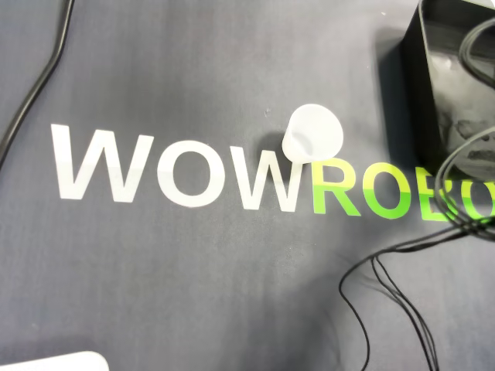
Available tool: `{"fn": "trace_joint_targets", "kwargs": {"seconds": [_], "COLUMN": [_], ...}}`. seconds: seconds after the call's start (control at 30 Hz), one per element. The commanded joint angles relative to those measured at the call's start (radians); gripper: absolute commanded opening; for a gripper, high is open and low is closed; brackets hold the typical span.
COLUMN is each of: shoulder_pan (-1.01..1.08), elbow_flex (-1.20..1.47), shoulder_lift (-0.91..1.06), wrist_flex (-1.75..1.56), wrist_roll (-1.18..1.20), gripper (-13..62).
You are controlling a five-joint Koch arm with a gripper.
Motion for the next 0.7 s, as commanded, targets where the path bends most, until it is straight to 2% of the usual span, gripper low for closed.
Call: {"fn": "trace_joint_targets", "kwargs": {"seconds": [0.0,0.2,0.43,0.67], "shoulder_pan": [-0.035,-0.135,-0.331,-0.512], "elbow_flex": [-0.058,0.143,0.710,1.068], "shoulder_lift": [0.129,0.374,0.769,0.966], "wrist_flex": [-0.089,-0.089,-0.324,-0.434], "wrist_roll": [-0.270,-0.742,-1.371,-1.824], "gripper": [3.5,3.6,3.6,3.5]}}
